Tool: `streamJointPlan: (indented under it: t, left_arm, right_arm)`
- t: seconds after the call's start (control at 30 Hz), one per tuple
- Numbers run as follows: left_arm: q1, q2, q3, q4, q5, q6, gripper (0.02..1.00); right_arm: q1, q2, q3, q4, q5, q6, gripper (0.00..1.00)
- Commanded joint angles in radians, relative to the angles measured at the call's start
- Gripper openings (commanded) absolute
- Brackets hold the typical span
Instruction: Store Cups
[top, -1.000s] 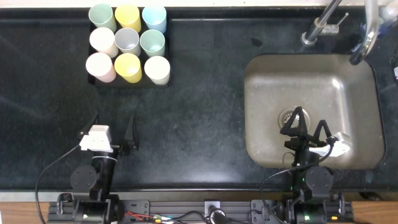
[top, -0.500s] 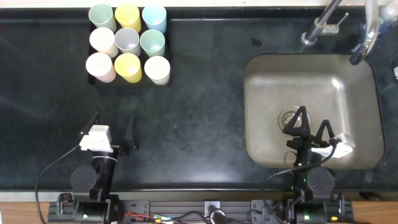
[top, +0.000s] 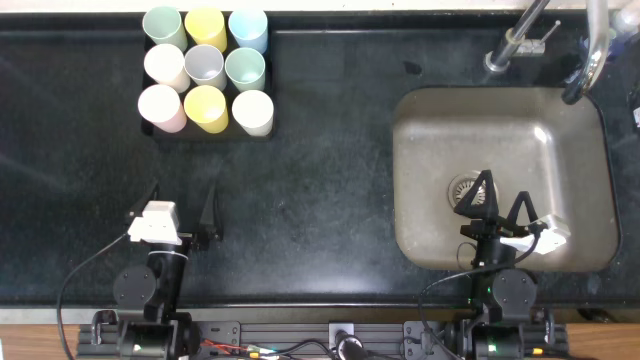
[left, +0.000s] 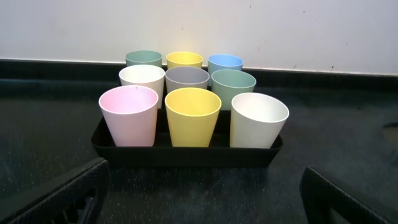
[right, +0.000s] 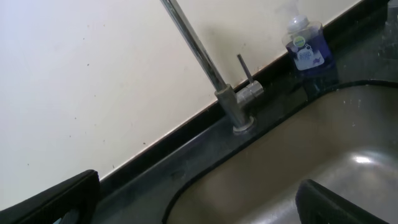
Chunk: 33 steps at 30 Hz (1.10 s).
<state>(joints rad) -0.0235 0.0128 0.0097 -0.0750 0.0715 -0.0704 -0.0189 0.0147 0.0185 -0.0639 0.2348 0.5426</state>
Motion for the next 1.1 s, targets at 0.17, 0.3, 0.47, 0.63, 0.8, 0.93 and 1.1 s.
streamJointPlan:
  t: [0.17,0.3,0.47,0.63,0.8,0.93,1.1]
  left_arm:
    - [0.008,-0.010,-0.002,-0.002,0.006,0.018,1.000]
    - [0.008,-0.010,-0.002,-0.002,0.006,0.018,1.000]
    - [0.008,-0.010,-0.002,-0.002,0.006,0.018,1.000]
    - [0.008,-0.010,-0.002,-0.002,0.006,0.018,1.000]
    - [0.008,-0.010,-0.002,-0.002,0.006,0.018,0.998]
    - [0.008,-0.010,-0.002,-0.002,0.006,0.018,1.000]
    - [0.008,-0.010,-0.002,-0.002,0.006,0.018,1.000]
  right_arm:
    - [0.000,-0.012,-0.014,0.009,-0.006,-0.007,0.998]
    - [0.000,-0.012,-0.014,0.007,-0.007,-0.031,0.998]
    - [0.000,-0.012,-0.014,-0.005,-0.124,-0.270,0.998]
    - [0.000,-0.012,-0.014,-0.014,-0.194,-0.441,0.998]
    - [0.000,-0.012,-0.014,-0.016,-0.209,-0.453,0.998]
    - [0.024,-0.012,-0.014,-0.017,-0.216,-0.455,0.998]
    - [0.046,-0.012,-0.014,-0.017,-0.216,-0.497,0.998]
